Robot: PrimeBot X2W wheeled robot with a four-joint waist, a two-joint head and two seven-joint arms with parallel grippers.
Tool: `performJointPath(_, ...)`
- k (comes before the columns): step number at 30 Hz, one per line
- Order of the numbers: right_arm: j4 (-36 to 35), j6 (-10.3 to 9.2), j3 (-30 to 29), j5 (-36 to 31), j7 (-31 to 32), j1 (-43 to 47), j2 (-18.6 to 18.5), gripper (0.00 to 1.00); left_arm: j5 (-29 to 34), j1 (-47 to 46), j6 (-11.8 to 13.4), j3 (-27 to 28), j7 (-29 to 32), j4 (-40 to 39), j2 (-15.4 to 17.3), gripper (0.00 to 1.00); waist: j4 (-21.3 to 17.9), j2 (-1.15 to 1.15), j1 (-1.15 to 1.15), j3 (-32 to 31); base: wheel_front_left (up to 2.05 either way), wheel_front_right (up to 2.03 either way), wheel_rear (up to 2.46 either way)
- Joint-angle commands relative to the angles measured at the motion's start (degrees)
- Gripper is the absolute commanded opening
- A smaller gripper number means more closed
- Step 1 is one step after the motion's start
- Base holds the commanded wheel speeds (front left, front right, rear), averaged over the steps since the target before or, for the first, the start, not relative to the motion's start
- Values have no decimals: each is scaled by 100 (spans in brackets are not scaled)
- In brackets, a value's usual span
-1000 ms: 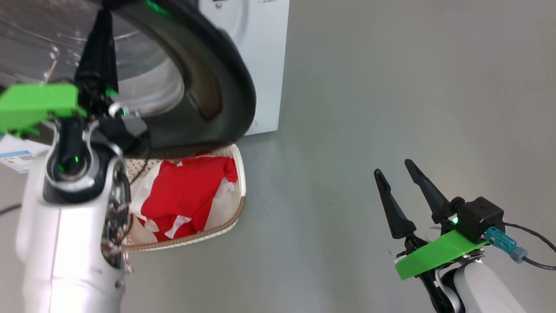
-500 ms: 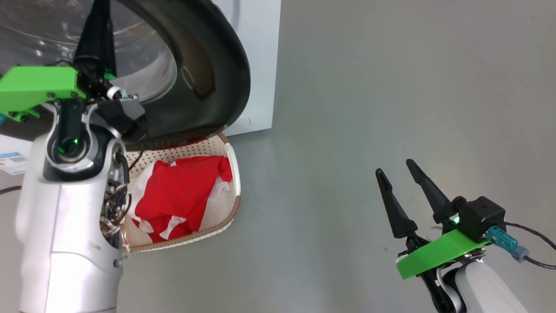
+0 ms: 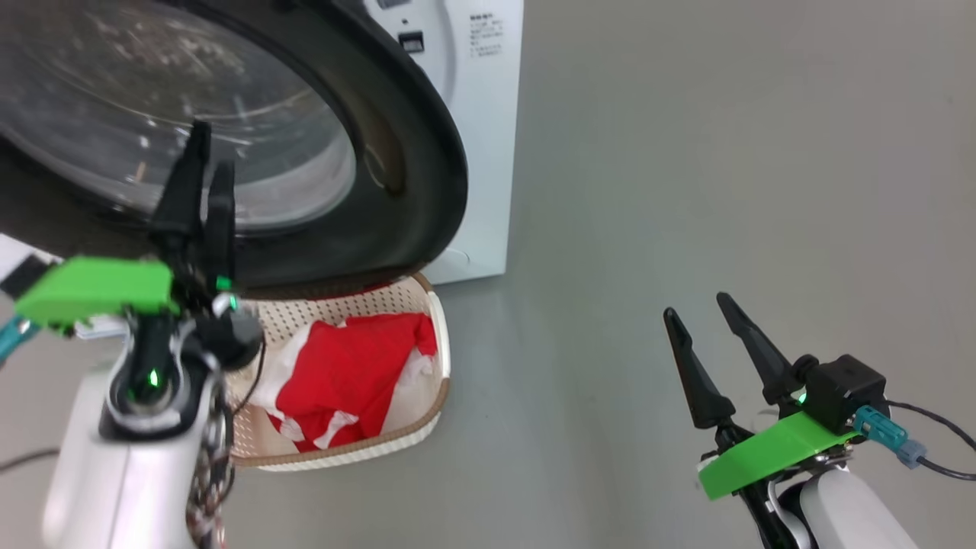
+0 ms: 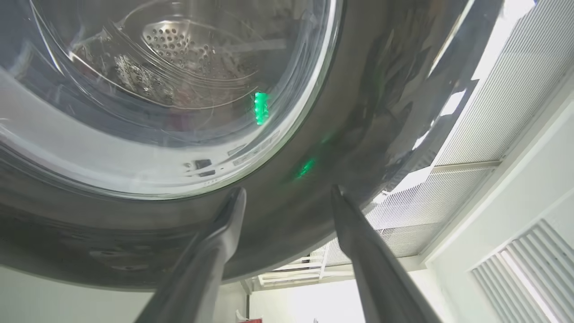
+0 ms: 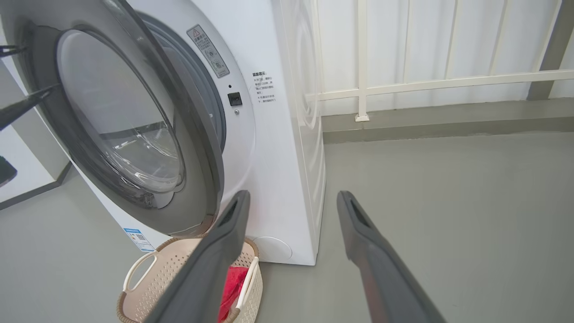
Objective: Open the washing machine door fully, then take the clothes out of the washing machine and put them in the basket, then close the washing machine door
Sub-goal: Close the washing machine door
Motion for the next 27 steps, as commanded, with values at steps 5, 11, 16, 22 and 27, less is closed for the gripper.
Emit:
performJointPath(5, -90, 2, 83, 71, -37, 158, 23, 100, 760, 806, -194, -96, -262, -641, 501, 100, 252, 0, 0, -460, 0, 0, 0)
performJointPath(11, -127, 2, 90, 66, -37, 322, 28, 100, 2124, 1854, -214, -375, -972, -1327, 1029, 100, 310, 0, 0, -743, 0, 0, 0)
performJointPath(16, -150, 2, 33, 56, -37, 497, 42, 100, 3328, 2650, -88, -605, -1551, -1731, 1333, 100, 347, 0, 0, -979, 0, 0, 0)
performJointPath(22, -231, 2, -39, 39, -37, 627, 80, 100, 4593, 3372, 77, -378, -1764, -1861, 1313, 100, 346, 0, 0, -1104, 0, 0, 0)
performJointPath(27, -305, 2, -66, 11, -37, 701, 103, 100, 6422, 3753, 298, 1, -1771, -1892, 1323, 100, 357, 0, 0, -1180, 0, 0, 0)
